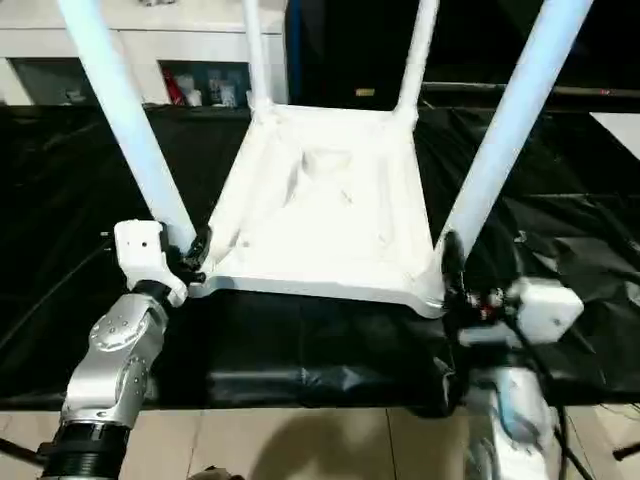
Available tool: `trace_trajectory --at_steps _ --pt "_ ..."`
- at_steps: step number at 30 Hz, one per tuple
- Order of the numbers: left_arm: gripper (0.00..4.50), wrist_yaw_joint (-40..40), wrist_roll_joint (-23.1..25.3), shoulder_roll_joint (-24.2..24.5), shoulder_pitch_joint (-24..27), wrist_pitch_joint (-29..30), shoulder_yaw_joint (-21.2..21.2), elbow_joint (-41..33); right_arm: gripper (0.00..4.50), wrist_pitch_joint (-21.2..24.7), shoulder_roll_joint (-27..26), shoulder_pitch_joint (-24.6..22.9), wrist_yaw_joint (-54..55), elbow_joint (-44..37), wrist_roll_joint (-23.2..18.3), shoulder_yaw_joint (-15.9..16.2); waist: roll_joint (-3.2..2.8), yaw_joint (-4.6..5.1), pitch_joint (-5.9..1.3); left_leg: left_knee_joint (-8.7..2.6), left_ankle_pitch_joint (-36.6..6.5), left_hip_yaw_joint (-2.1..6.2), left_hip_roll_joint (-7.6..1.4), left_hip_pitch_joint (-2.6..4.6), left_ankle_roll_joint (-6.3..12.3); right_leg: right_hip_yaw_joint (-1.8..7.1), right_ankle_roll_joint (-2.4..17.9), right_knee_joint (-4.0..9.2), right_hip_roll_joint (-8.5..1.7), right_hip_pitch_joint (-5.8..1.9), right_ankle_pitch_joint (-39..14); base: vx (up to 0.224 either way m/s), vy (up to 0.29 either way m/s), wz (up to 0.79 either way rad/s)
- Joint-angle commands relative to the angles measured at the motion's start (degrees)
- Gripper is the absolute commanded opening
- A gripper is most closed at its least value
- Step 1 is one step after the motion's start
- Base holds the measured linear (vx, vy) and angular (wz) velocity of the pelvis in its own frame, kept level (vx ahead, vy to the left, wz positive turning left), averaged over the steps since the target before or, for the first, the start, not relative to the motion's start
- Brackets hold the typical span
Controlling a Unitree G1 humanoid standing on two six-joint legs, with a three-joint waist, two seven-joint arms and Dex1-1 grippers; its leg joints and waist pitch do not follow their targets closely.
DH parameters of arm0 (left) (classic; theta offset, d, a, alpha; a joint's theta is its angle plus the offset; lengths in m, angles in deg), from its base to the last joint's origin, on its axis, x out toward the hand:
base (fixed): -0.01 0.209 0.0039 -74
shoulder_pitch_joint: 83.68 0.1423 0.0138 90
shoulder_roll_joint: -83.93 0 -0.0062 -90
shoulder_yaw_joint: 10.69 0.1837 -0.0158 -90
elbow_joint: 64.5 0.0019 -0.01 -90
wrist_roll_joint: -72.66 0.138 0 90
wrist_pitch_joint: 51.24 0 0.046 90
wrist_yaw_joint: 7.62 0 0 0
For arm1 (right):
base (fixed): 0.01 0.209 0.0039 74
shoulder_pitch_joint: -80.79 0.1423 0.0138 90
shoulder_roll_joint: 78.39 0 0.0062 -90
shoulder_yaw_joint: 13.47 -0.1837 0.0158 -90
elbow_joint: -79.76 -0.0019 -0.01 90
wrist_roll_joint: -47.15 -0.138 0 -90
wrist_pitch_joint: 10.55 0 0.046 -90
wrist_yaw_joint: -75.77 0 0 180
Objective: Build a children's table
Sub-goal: Flip table
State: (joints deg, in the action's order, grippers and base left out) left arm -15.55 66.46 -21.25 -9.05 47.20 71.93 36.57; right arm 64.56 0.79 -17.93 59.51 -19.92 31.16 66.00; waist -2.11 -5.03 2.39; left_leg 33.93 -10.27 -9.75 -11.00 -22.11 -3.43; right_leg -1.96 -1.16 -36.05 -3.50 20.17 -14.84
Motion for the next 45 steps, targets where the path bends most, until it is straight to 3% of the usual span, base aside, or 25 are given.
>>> trace_trajectory --at_steps 1,2,4,6,8,9,10,12,13,16,17,19,20,22,23,24,25,28,31,33,34,36,38,41,45 --pt "2.06 1.7 -6.5 -2.2 -0.8 2.9 -3.5 1.1 3.28 3.5 1.9 -1.9 -4.4 -2.2 -1.1 3.9 0.94 -0.05 -2.23 -4.52 -14.1 0.98 -1.92 0.76 2.0 2.31 6.2 5.76 -3.98 -0.54 -8.1 0.0 0.0 0.0" --pt "2.06 1.7 -7.3 -2.6 -0.9 3.7 -3.9 0.8 3.28 6.1 3.4 -2.9 -7.1 -2.4 -1.8 6.1 1.04 -0.07 -2.19 -4.54 -13.7 1.05 -1.89 0.5 2.27 2.27 6.0 5.82 -4.04 -0.84 -8.8 0.0 0.0 0.0" --pt "2.06 1.7 -7.8 -2.8 -1.0 4.0 -4.1 0.7 3.28 6.9 3.8 -3.0 -7.7 -2.2 -1.8 6.6 1.02 0.04 -2.22 -4.46 -13.9 1.0 -1.84 0.52 2.4 2.3 6.2 5.97 -4.05 -0.55 -10.0 0.0 0.0 0.0" --pt "2.06 2.3 -10.9 -4.2 -1.2 5.7 -5.9 -0.3 3.28 12.4 4.4 -2.2 -8.9 -0.3 -2.3 8.0 1.18 0.07 -2.34 -4.43 -12.8 1.07 -1.89 0.4 2.56 2.21 6.8 5.79 -4.01 -0.7 -9.3 0.0 0.0 0.0" --pt "2.06 2.6 -11.6 -4.6 -1.4 6.2 -6.4 -0.5 3.28 14.2 4.4 -1.8 -8.9 0.2 -2.7 8.2 1.3 -0.02 -2.47 -4.24 -11.7 0.97 -1.95 0.42 2.85 2.25 7.5 5.63 -3.95 -0.52 -7.5 0.0 0.0 0.0" --pt "2.06 2.6 -12.7 -5.3 -1.3 7.4 -7.0 -1.2 3.28 16.1 4.9 -0.2 -10.5 1.6 -2.7 10.2 1.15 -0.15 -2.7 -4.06 -10.2 1.0 -1.94 0.34 3.09 2.22 8.0 5.26 -3.99 -0.67 -4.8 0.0 0.0 0.0" --pt "2.06 2.5 -13.2 -5.6 -1.1 7.9 -7.3 -1.7 3.56 16.9 4.8 1.1 -10.9 2.5 -3.0 10.8 1.58 -0.06 -2.75 -3.89 -8.6 0.95 -1.81 0.18 3.64 2.07 8.6 4.94 -3.87 -0.86 -2.1 0.0 0.0 0.0" --pt "2.06 2.4 -13.5 -5.8 -1.1 8.2 -7.4 -1.9 3.63 17.5 4.8 2.1 -11.0 3.1 -3.3 11.2 1.68 0.03 -2.78 -3.79 -7.4 0.89 -1.74 0.03 4.2 2.01 8.7 4.9 -3.84 -0.88 -0.7 0.0 0.0 0.0" --pt "2.06 2.9 -14.2 -6.3 -1.2 8.8 -8.0 -2.2 3.79 21.5 3.3 4.7 -9.2 4.5 -5.9 10.5 1.61 -0.03 -2.96 -3.55 -5.9 0.85 -1.78 0.23 4.91 2.04 9.3 4.45 -3.77 -0.78 2.5 0.0 0.0 0.0" --pt "2.06 3.0 -14.3 -6.5 -1.4 9.2 -8.0 -2.8 4.05 23.2 1.1 8.8 -8.4 7.1 -9.2 9.6 1.53 -0.18 -3.19 -3.29 -4.4 0.74 -1.98 0.28 5.53 2.07 9.9 4.15 -3.8 -0.66 5.1 0.0 0.0 0.0" --pt "2.06 3.3 -14.6 -6.9 -1.6 9.7 -8.0 -3.2 4.08 26.2 -0.5 10.9 -9.7 7.9 -13.9 9.0 1.91 -0.22 -3.19 -3.27 -3.8 0.69 -1.99 0.17 5.65 2.05 9.7 4.07 -3.79 -0.78 6.2 0.0 0.0 0.0" --pt "2.06 3.5 -14.9 -7.1 -1.9 10.0 -8.2 -3.3 4.25 28.5 -1.5 12.3 -11.1 8.6 -17.4 8.7 1.83 -0.13 -3.15 -3.43 -4.5 0.77 -1.96 0.12 6.32 1.89 10.4 3.94 -3.99 -0.85 6.4 0.0 0.0 0.0" --pt "2.06 3.6 -15.0 -7.1 -1.9 10.1 -8.2 -3.3 4.47 29.6 -1.5 12.6 -12.5 8.8 -18.0 9.0 2.07 -0.18 -3.12 -3.41 -4.5 0.77 -2.05 0.2 6.19 1.88 10.3 4.0 -3.93 -0.83 6.1 0.0 0.0 0.0" --pt "2.06 3.9 -15.2 -7.0 -1.9 10.5 -8.2 -3.6 4.5 32.0 -2.0 13.2 -14.8 8.9 -20.3 9.3 2.22 -0.36 -3.24 -3.32 -3.7 0.7 -2.07 0.18 6.16 1.89 10.4 3.83 -3.99 -0.96 7.2 0.0 0.0 0.0" --pt "2.06 4.1 -15.3 -7.1 -1.8 10.7 -8.3 -3.8 4.5 32.3 -2.2 13.6 -15.6 9.3 -20.8 9.5 2.13 -0.47 -3.23 -3.34 -3.6 0.72 -2.11 0.2 6.09 1.89 10.4 3.78 -4.05 -0.92 7.3 0.0 0.0 0.0" --pt "2.06 4.2 -15.3 -7.1 -1.8 10.9 -8.5 -4.0 4.5 31.9 -2.7 14.1 -15.8 9.9 -20.8 9.4 2.49 -0.51 -3.3 -3.31 -3.3 0.68 -2.14 0.16 6.09 1.87 10.5 3.73 -4.11 -1.01 7.8 0.0 0.0 0.0" --pt "2.06 4.4 -15.4 -7.1 -1.8 11.0 -8.6 -4.2 4.5 32.0 -3.1 14.6 -15.7 10.6 -20.9 9.1 2.24 -0.63 -3.34 -3.32 -2.9 0.7 -2.2 0.21 5.96 1.82 10.8 3.6 -4.18 -0.92 8.1 0.0 0.0 0.0" --pt "2.06 4.8 -15.5 -7.3 -1.7 11.2 -9.0 -4.5 4.5 31.9 -4.0 16.0 -14.9 12.3 -20.9 8.3 2.35 -0.58 -3.24 -3.45 -3.2 0.68 -2.17 0.2 5.39 1.79 11.0 3.68 -4.17 -0.95 7.3 0.0 0.0 0.0" --pt "2.06 4.7 -15.4 -7.4 -1.6 11.6 -9.1 -4.9 4.5 31.5 -5.9 20.3 -11.0 18.2 -21.0 5.8 2.32 -0.25 -3.23 -3.58 -3.8 0.72 -2.15 0.24 4.65 1.78 11.0 3.72 -4.19 -0.91 6.6 0.0 0.0 0.0" --pt "2.06 4.6 -15.4 -7.4 -1.5 11.7 -8.8 -5.0 4.5 30.0 -7.0 23.5 -6.6 23.2 -19.7 3.7 2.67 0.24 -3.09 -3.92 -4.9 0.75 -1.97 -0.02 3.73 1.62 11.1 3.94 -4.34 -1.11 3.4 0.0 0.0 0.0" --pt "2.06 4.5 -15.3 -7.3 -1.5 11.7 -8.7 -5.0 4.5 29.5 -7.6 24.9 -5.7 25.1 -20.4 2.5 2.57 0.38 -3.06 -3.92 -6.0 0.68 -2.0 0.19 2.97 1.63 11.0 4.22 -4.35 -0.89 0.5 0.0 0.0 0.0" --pt "2.06 4.4 -15.5 -7.1 -1.3 11.7 -8.8 -5.1 4.5 29.0 -8.3 26.7 -5.7 27.2 -21.6 1.3 2.25 0.37 -3.02 -3.9 -6.7 0.55 -2.08 0.4 2.42 1.86 10.8 4.36 -4.3 -0.67 -0.5 0.0 0.0 0.0" --pt "2.06 4.4 -15.6 -7.0 -1.2 11.7 -8.9 -5.1 4.5 29.6 -9.0 28.7 -6.7 29.8 -23.0 0.8 2.25 0.06 -3.21 -3.75 -5.7 0.54 -2.14 0.46 2.52 1.91 10.5 4.11 -4.26 -0.78 1.8 0.0 0.0 0.0" --pt "2.06 4.5 -15.4 -7.1 -1.3 11.8 -8.8 -5.2 4.5 29.8 -9.6 29.5 -6.3 30.5 -22.8 0.9 2.43 -0.57 -3.6 -3.34 -1.0 0.49 -2.07 0.34 4.11 1.72 11.0 3.23 -4.07 -0.91 10.1 0.0 0.0 0.0" --pt "2.06 4.5 -15.5 -7.1 -1.1 11.8 -8.7 -5.4 4.5 30.8 -10.3 29.6 -7.5 30.5 -23.6 0.5 2.44 -0.71 -3.48 -3.4 -2.3 0.46 -2.12 0.37 4.83 1.73 11.1 3.35 -4.26 -0.85 9.3 0.0 0.0 0.0"
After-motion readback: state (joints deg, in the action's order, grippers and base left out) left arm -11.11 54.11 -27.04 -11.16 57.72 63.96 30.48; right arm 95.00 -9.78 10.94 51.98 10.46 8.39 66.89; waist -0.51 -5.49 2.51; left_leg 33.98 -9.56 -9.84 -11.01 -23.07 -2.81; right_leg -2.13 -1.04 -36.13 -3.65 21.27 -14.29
